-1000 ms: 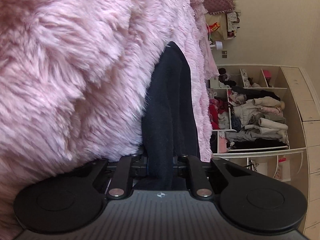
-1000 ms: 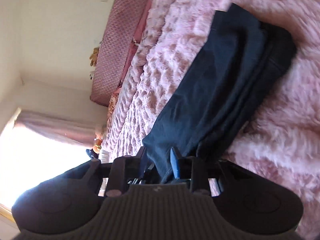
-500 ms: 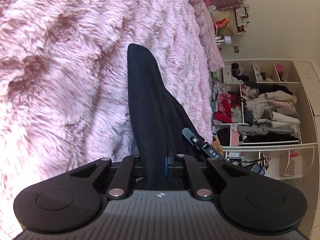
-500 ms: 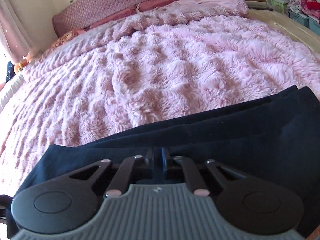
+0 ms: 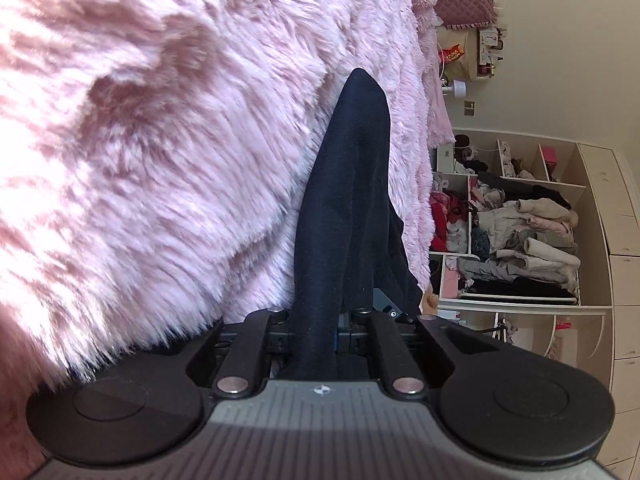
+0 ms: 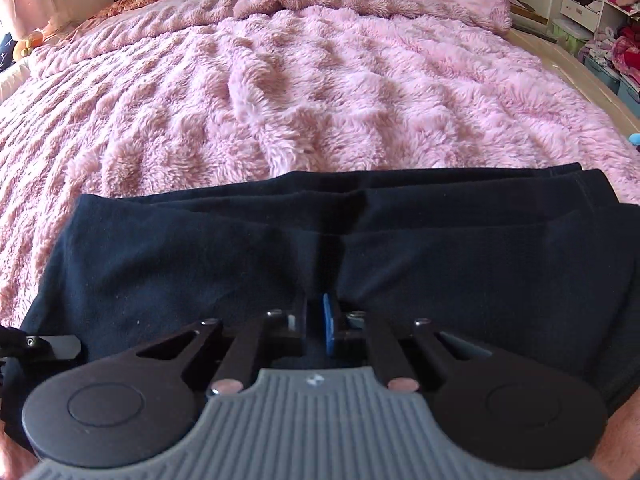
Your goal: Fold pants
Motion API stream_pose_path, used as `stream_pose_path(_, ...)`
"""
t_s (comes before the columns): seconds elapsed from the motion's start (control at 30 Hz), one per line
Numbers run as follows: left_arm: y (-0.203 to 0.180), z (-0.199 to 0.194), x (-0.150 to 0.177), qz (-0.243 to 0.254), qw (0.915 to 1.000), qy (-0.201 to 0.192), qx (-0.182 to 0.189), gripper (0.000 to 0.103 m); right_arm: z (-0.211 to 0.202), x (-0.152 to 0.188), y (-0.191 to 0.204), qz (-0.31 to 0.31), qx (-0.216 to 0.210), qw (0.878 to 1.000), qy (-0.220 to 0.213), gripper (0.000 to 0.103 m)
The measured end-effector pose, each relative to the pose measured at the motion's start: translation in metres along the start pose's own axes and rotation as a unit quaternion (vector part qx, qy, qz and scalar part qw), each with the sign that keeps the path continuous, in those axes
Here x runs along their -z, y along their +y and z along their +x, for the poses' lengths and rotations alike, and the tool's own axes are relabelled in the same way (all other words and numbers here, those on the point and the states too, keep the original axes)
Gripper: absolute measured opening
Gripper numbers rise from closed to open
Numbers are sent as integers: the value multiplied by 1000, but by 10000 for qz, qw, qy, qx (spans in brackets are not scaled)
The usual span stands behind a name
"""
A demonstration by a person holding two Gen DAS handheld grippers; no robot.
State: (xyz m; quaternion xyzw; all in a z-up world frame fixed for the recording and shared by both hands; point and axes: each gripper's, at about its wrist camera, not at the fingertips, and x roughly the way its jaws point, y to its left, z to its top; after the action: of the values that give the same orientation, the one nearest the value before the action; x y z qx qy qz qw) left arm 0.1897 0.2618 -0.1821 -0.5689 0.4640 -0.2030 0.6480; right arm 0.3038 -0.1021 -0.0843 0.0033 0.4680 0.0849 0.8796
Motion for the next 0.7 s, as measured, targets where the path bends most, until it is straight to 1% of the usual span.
stream_pose_path(0.1,4,-1,0,-33,10000,-12,76,12,-9,5,-1,-50,-56,9999,82,3)
stream_pose_path(0.23,3,-2,1,-3,10000,-18,75,12,-24,20,-6,12,-260,9992,302,3)
stream_pose_path(0.27,3,-2,1,20,10000,-24,63,12,-30,26,-8,45,-357,9985,405,3)
stream_pose_path(0.37,4,-3,4,58,10000,-23,33,12,-46,45,-11,-47,-463,9976,517,3)
stream_pose_path(0.5,0,-2,5,120,9999,15,-19,12,-62,70,-19,24,-619,9955,721,1)
stream_pose_path(0.53,-1,-3,6,129,9999,-9,-44,12,-65,73,-22,73,-648,9944,835,3)
stream_pose_path(0.57,-2,-4,6,115,9999,-38,-58,11,-67,77,-25,203,-752,9912,1069,3)
stream_pose_path(0.6,-3,-5,7,88,9999,-55,-94,10,-73,82,-31,418,-993,9881,1101,3)
stream_pose_path(0.67,-14,-6,9,161,9995,-100,-257,10,-89,82,-37,503,-1068,9894,847,5)
stream_pose_path(0.7,-23,-7,10,331,9986,-137,-383,10,-98,78,-41,494,-1066,9913,601,8)
